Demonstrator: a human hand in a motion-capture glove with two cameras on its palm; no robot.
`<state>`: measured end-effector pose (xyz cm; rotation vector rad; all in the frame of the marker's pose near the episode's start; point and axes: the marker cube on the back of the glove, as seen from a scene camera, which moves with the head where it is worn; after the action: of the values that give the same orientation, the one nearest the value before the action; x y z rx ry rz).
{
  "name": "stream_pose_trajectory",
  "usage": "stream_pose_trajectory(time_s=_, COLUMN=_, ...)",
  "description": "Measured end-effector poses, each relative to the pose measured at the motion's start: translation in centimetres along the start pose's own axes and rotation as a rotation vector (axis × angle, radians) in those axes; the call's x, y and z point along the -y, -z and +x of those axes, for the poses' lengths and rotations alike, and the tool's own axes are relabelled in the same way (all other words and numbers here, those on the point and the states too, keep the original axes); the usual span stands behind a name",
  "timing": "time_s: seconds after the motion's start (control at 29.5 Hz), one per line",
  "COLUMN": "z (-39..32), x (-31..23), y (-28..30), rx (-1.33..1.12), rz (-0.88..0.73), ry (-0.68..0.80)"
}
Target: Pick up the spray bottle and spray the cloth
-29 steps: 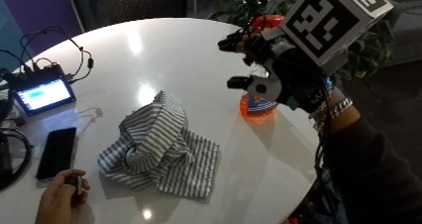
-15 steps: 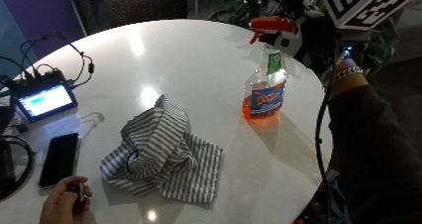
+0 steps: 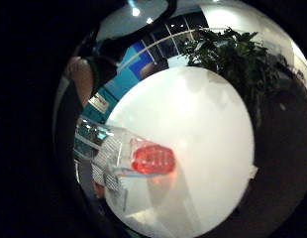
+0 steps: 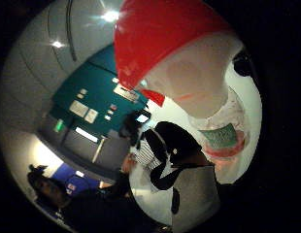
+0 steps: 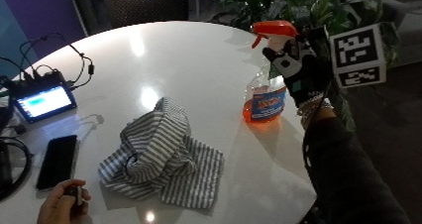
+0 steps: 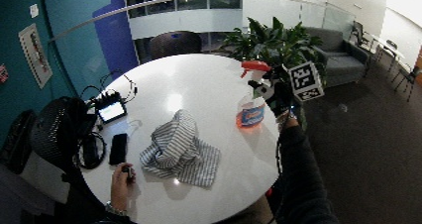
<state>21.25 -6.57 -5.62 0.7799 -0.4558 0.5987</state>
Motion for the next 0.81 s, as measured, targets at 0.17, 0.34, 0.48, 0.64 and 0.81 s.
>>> stream_pose_trajectory(time_s=0.17, z=-0.2, x=-0.4, y=-1.8, rx=0.056, rz=0.105, ry=0.017)
stream_pose_trajectory(time_s=0.34, z=-0.7, x=-0.7, y=-2.8, rx=-0.018, rz=0.202, ry=0.067)
stream_pose_trajectory(time_s=0.48, z=-0.7, x=-1.0, y=-3.1, rx=-0.049, rz=0.251, ry=0.071)
stream_pose_trajectory(time_s=0.64, z=-0.9, x=-0.9, y=-3.1, rx=-0.079, rz=0.347, ry=0.082)
stream_pose_trajectory(time_s=0.81, z=-1.3, x=-0.9, y=-2.8, rx=-0.144, rz=0.422, ry=0.112)
